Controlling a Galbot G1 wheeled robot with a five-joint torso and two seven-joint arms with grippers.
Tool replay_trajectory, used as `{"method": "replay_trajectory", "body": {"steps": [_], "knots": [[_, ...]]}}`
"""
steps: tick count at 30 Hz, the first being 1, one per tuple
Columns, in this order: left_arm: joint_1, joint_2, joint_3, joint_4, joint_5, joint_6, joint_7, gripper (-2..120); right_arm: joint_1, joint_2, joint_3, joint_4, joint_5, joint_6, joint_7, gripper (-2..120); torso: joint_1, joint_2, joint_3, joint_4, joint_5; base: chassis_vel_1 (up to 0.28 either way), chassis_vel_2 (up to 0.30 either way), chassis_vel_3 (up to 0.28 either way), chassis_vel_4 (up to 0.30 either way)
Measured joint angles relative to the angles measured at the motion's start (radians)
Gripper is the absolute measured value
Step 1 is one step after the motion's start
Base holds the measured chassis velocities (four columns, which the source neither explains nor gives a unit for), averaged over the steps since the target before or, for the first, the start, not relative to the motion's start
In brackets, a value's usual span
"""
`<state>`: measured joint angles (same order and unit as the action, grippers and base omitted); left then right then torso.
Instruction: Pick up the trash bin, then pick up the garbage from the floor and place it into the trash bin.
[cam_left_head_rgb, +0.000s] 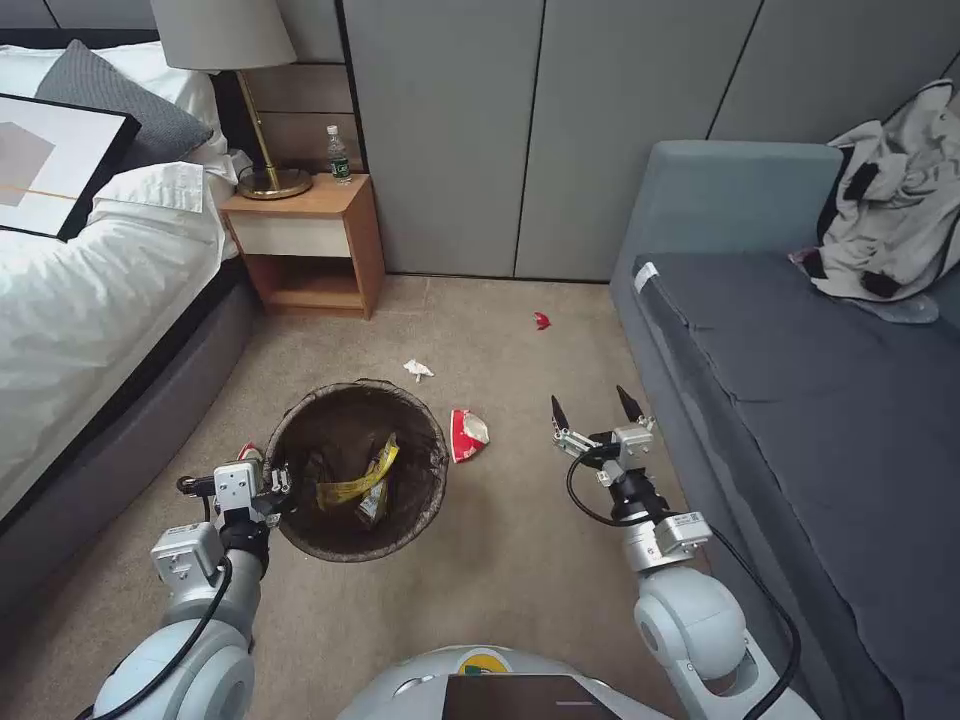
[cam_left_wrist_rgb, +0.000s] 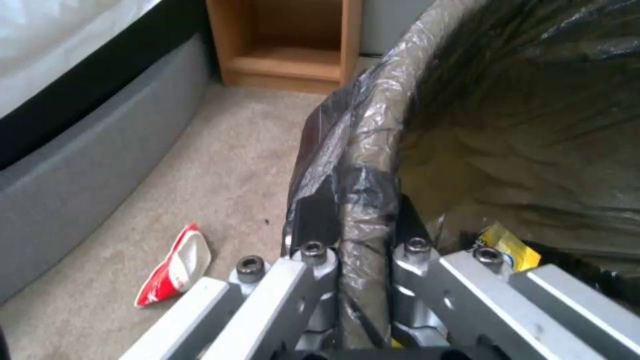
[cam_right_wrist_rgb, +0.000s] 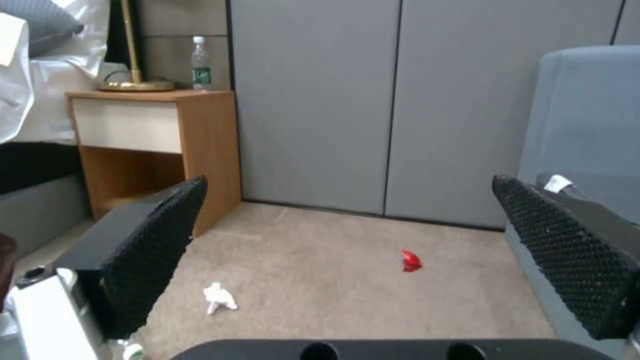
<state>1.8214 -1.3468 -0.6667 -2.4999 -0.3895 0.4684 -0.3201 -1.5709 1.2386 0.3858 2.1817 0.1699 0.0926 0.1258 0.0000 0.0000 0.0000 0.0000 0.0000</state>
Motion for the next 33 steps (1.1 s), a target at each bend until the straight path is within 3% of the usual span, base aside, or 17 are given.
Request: {"method": "replay_trajectory", "body": {"steps": [33], "knots": [[-0.005, -0.001, -0.011, 0.000, 0.009, -0.002, 0.003, 3, 0.002, -0.007, 0.000, -0.004, 0.011, 0.001, 0.002, 100, 0.000, 0.000, 0.000, 0.0000, 0.0000, -0.103, 0.098, 0.103, -0.099]]}}
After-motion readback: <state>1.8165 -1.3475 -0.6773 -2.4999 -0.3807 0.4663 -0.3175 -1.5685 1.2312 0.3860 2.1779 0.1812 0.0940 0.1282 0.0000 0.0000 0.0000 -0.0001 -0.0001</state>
